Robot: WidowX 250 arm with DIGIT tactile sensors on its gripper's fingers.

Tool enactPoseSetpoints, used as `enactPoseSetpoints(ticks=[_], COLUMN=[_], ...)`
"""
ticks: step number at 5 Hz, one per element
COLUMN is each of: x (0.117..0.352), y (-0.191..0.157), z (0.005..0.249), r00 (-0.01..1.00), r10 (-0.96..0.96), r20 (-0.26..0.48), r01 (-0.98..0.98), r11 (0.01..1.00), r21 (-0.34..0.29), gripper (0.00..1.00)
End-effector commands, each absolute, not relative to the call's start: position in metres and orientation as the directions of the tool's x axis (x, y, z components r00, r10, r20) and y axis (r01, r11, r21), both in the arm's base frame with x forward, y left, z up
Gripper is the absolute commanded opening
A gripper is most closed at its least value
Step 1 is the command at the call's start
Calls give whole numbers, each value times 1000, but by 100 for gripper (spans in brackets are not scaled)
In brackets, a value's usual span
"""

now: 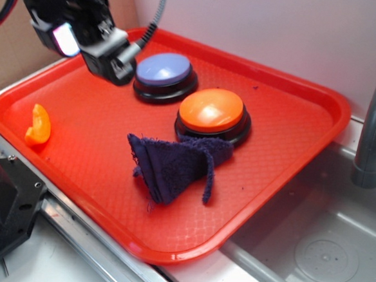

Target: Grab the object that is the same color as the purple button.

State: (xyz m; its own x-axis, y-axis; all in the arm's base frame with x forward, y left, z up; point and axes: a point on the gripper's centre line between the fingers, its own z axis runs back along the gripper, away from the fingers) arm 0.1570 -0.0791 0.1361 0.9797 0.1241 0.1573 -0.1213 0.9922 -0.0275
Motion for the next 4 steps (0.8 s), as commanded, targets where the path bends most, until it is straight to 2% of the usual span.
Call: enactPoseSetpoints(ticks=[1, 2, 4], x=[182, 187, 192], y=[-98, -107, -118], z=[79, 54, 40], r00=[980, 984, 990], r10=[154, 149, 123], r20=[129, 92, 73], r01=[-127, -125, -103], r11=[973, 966, 968], r21=[-193, -225, -230], gripper=[100, 100, 100])
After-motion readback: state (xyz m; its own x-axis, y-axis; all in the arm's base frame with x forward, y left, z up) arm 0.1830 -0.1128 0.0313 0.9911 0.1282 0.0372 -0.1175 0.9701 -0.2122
